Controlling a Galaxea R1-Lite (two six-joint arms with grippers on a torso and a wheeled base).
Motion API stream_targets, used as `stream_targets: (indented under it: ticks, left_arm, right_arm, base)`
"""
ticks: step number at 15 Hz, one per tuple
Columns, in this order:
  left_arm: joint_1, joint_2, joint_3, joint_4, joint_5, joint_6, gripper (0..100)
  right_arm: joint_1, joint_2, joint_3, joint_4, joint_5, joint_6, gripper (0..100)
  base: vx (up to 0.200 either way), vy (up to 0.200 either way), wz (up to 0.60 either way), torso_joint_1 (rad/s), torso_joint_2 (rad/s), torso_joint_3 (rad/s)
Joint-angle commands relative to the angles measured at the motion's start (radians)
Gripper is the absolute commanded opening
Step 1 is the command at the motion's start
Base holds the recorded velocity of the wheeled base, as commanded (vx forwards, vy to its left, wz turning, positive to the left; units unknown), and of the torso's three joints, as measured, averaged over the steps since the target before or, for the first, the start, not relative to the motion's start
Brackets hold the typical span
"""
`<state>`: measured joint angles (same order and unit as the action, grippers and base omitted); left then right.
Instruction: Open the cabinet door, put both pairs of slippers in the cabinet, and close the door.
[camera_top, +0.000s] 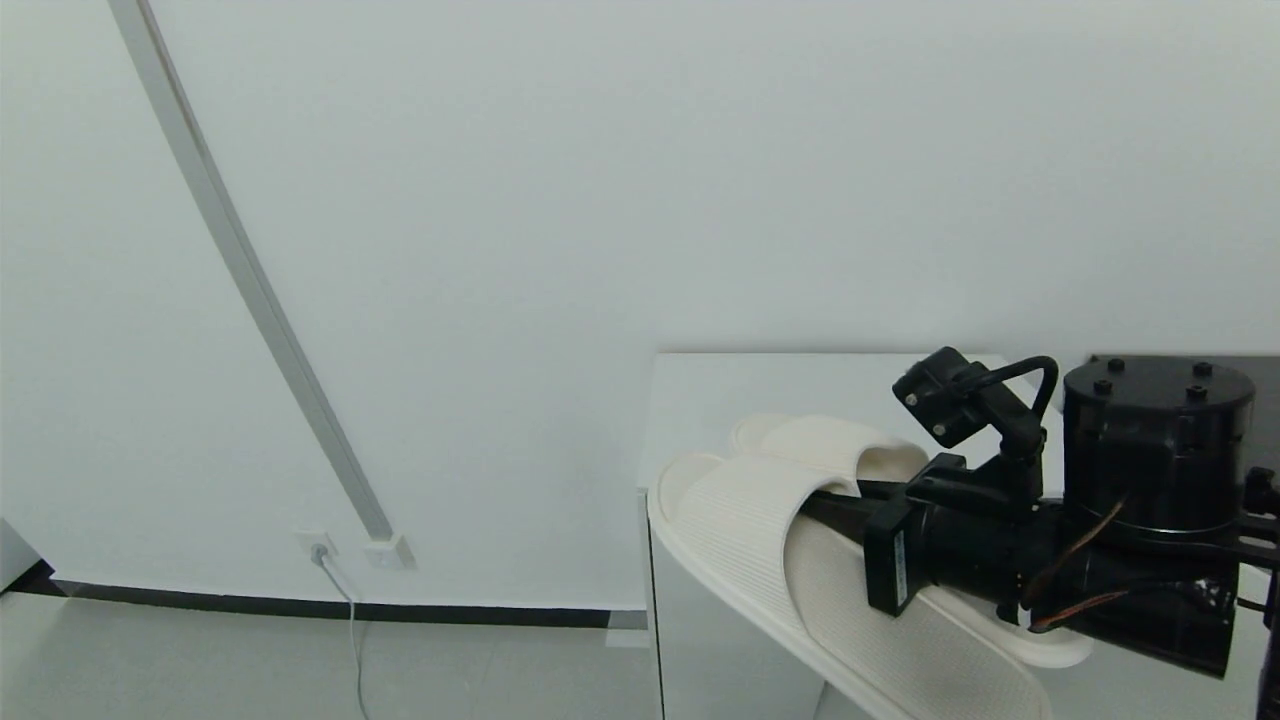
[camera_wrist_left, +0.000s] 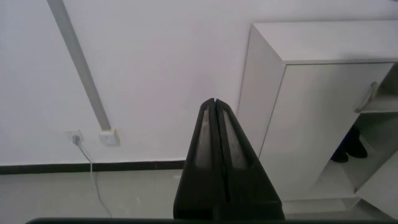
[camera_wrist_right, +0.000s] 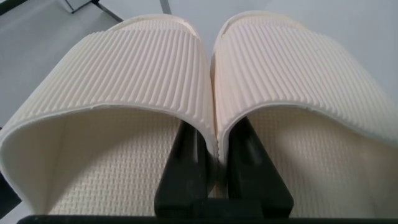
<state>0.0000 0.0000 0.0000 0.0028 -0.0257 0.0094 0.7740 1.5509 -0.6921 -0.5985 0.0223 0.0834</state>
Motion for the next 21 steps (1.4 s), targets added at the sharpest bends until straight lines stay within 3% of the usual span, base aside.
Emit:
stream_targets:
  ticks: [1, 17, 21]
  left_arm:
    - [0.000, 0.000, 0.000, 0.000, 0.000, 0.000, 0]
    - [0.000, 0.000, 0.000, 0.000, 0.000, -0.002, 0]
    - [0.000, 0.002, 0.000, 0.000, 0.000, -0.002, 0]
  right_arm:
    - [0.002, 0.003, 0.003, -0.001, 0.001, -0.001, 0]
    - [0.002, 0.006, 0.014, -0.003, 0.001, -0.016, 0]
    - [0.004, 0.008, 0.014, -0.003, 0.001, -0.016, 0]
  base:
    - [-0.200, 0.000, 0.00, 0.002, 0.00, 0.002]
    - [-0.013, 0.000, 0.00, 0.000, 0.00, 0.000]
    - [0.000, -0.200, 0.00, -0.002, 0.00, 0.005]
